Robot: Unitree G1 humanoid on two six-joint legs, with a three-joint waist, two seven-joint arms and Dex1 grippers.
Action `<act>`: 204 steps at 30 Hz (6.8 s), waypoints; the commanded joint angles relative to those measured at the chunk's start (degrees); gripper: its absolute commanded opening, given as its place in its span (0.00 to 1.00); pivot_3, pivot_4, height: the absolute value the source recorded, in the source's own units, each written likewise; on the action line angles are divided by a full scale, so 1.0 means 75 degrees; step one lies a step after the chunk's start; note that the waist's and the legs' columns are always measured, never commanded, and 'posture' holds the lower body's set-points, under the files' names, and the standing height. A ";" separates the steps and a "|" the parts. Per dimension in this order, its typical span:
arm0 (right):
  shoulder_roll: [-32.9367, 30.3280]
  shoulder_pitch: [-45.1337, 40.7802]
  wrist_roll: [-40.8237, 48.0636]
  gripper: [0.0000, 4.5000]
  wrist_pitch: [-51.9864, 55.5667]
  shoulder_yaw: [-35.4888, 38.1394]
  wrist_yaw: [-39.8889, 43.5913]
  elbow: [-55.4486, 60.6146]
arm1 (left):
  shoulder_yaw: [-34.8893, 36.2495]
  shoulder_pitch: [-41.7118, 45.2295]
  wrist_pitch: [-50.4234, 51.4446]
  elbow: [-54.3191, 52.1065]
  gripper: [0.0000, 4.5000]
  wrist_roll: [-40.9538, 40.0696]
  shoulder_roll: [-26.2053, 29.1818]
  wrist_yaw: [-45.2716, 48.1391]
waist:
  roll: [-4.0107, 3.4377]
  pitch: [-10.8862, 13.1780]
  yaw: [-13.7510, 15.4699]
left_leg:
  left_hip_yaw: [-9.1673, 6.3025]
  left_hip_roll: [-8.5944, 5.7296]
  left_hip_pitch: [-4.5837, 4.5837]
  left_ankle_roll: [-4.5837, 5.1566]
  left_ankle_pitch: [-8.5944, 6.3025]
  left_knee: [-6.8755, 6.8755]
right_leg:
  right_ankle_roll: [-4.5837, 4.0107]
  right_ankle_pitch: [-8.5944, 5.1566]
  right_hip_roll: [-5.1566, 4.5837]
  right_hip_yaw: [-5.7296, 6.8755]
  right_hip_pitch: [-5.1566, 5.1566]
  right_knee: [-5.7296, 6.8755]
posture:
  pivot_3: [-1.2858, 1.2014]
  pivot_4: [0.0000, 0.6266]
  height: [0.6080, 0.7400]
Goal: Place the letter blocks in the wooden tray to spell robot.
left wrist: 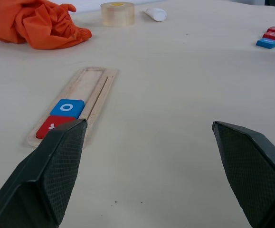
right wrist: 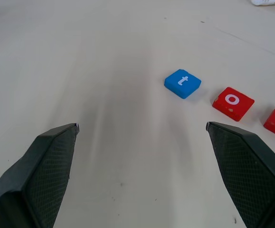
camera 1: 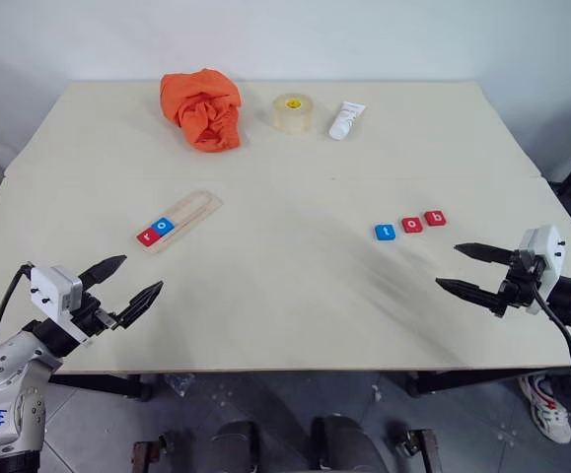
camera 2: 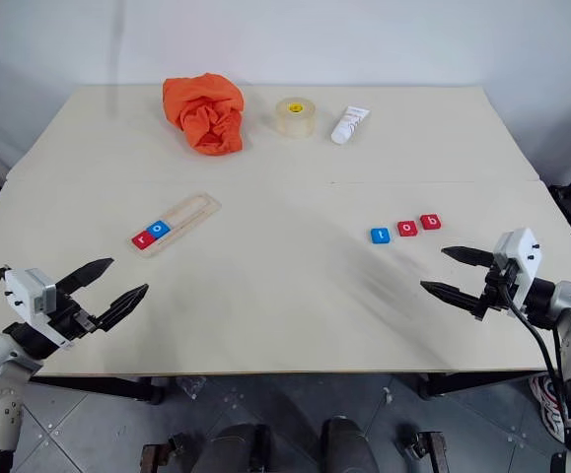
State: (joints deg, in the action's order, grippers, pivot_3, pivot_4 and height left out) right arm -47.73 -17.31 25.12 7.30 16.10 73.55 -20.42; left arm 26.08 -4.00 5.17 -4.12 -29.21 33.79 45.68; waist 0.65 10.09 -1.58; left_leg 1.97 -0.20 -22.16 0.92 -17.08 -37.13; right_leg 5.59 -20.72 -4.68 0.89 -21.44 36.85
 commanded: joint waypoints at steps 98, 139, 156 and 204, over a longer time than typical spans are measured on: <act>0.0313 -0.0639 0.0051 1.00 0.0228 -0.0922 0.0331 0.1851 | -0.3872 0.9020 -0.0239 0.9730 1.00 0.4983 0.1543 0.1762 | 0.0022 0.0033 0.0021 | 0.0012 -0.0003 -0.0029 0.0001 -0.0013 -0.0123 | 0.0004 0.0004 -0.0003 0.0050 -0.0029 0.0132 | 0.52 0.24 1.00; 0.0394 -0.1014 -0.0073 1.00 0.0143 -0.1100 0.0203 0.1562 | -0.4023 0.9205 0.0961 1.0516 0.76 0.5315 0.1085 0.1167 | 0.0043 0.0046 0.0046 | 0.0014 -0.0003 -0.0024 0.0000 -0.0012 -0.0134 | 0.0005 0.0004 -0.0003 0.0048 -0.0029 0.0140 | 0.52 0.24 1.00; 0.0242 -0.1126 -0.0050 1.00 -0.0128 -0.1014 0.0605 0.1258 | -0.4653 0.8859 0.0796 0.7713 0.76 0.5047 0.0164 0.2972 | 0.0045 0.0047 0.0199 | 0.0010 -0.0005 -0.0041 0.0000 -0.0011 -0.0138 | 0.0011 0.0008 -0.0002 0.0049 -0.0029 0.0135 | 0.52 0.24 1.00; -0.0087 0.0711 0.0248 1.00 -0.0096 -0.0037 0.0039 0.2458 | -0.7061 0.6608 0.4569 0.0287 1.00 0.4747 -0.1301 0.2228 | 0.0044 0.0047 0.0213 | 0.0012 -0.0002 -0.0024 0.0006 0.0005 -0.0147 | 0.0011 0.0008 0.0006 0.0017 -0.0008 0.0116 | 0.52 0.24 1.00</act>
State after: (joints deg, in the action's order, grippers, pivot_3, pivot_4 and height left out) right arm -47.12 -11.24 26.29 6.55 15.15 74.00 -2.40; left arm -28.98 45.50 39.60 0.68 7.52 24.34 63.15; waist 0.98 10.44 0.02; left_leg 2.06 -0.21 -22.34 0.96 -17.04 -38.23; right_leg 5.67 -20.66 -4.63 1.02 -21.50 37.72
